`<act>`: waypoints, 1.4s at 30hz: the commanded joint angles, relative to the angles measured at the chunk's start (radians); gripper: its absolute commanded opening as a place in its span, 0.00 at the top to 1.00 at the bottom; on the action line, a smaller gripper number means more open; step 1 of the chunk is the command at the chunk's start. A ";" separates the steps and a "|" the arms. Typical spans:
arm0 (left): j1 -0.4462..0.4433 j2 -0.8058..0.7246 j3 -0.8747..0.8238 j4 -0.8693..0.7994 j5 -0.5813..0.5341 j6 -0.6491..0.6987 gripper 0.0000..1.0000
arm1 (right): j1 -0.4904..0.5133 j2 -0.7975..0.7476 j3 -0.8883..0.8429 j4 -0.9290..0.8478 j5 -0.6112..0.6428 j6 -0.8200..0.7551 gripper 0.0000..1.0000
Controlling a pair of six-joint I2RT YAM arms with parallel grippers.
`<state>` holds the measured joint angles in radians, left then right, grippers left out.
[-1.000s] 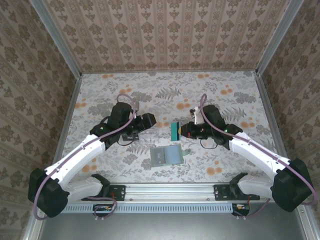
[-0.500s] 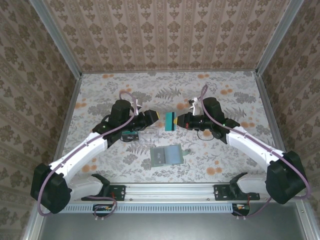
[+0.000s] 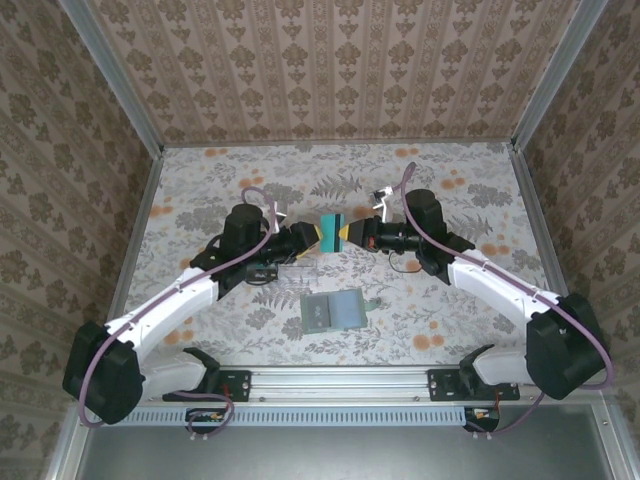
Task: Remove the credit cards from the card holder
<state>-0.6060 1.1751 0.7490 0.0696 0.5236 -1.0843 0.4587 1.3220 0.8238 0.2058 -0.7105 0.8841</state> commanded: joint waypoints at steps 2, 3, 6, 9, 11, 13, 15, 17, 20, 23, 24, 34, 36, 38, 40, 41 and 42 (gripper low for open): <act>0.011 0.015 -0.005 0.071 0.027 -0.024 0.57 | -0.004 0.013 0.003 0.080 -0.064 0.037 1.00; 0.012 0.017 -0.004 0.077 0.030 -0.026 0.58 | -0.005 0.015 0.002 0.081 -0.069 0.036 1.00; 0.014 0.023 -0.004 0.095 0.034 -0.034 0.60 | -0.005 0.016 -0.006 0.093 -0.084 0.043 1.00; 0.014 0.027 -0.004 0.115 0.042 -0.041 0.64 | -0.003 0.023 -0.011 0.099 -0.098 0.045 1.00; 0.014 0.028 -0.007 0.127 0.044 -0.048 0.67 | -0.004 0.030 -0.014 0.105 -0.106 0.048 1.00; 0.014 0.028 -0.010 0.149 0.050 -0.055 0.71 | -0.003 0.034 -0.017 0.108 -0.106 0.048 1.00; 0.014 0.027 -0.017 0.176 0.056 -0.064 0.74 | -0.002 0.037 -0.018 0.107 -0.106 0.047 1.00; 0.014 0.024 -0.024 0.201 0.062 -0.073 0.79 | -0.002 0.040 -0.019 0.108 -0.106 0.046 1.00; 0.014 0.016 -0.032 0.221 0.065 -0.081 0.89 | -0.001 0.046 -0.019 0.101 -0.099 0.040 1.00; 0.014 0.004 -0.040 0.217 0.063 -0.079 0.99 | -0.002 0.049 -0.017 0.078 -0.089 0.024 0.80; 0.014 -0.001 -0.041 0.206 0.062 -0.072 1.00 | -0.002 0.049 -0.015 0.066 -0.086 0.014 0.77; 0.058 -0.112 0.008 -0.151 0.033 0.157 1.00 | -0.021 -0.014 -0.009 -0.159 0.015 -0.124 0.01; 0.065 -0.136 0.056 -0.319 -0.007 0.274 1.00 | -0.025 -0.029 -0.011 -0.190 0.033 -0.140 0.00; 0.068 -0.152 0.115 -0.490 -0.080 0.423 1.00 | -0.028 -0.043 -0.015 -0.210 0.048 -0.153 0.00; 0.068 -0.174 0.161 -0.622 -0.175 0.561 1.00 | -0.031 -0.058 -0.020 -0.225 0.066 -0.163 0.00; 0.068 -0.187 0.170 -0.663 -0.219 0.617 1.00 | -0.032 -0.062 -0.021 -0.229 0.074 -0.166 0.00; 0.067 -0.204 0.176 -0.690 -0.267 0.680 1.00 | -0.034 -0.068 -0.023 -0.234 0.080 -0.170 0.00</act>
<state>-0.5423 1.0176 0.8772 -0.3920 0.4088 -0.6674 0.4316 1.2850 0.8104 0.0235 -0.6754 0.7540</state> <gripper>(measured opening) 0.047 0.999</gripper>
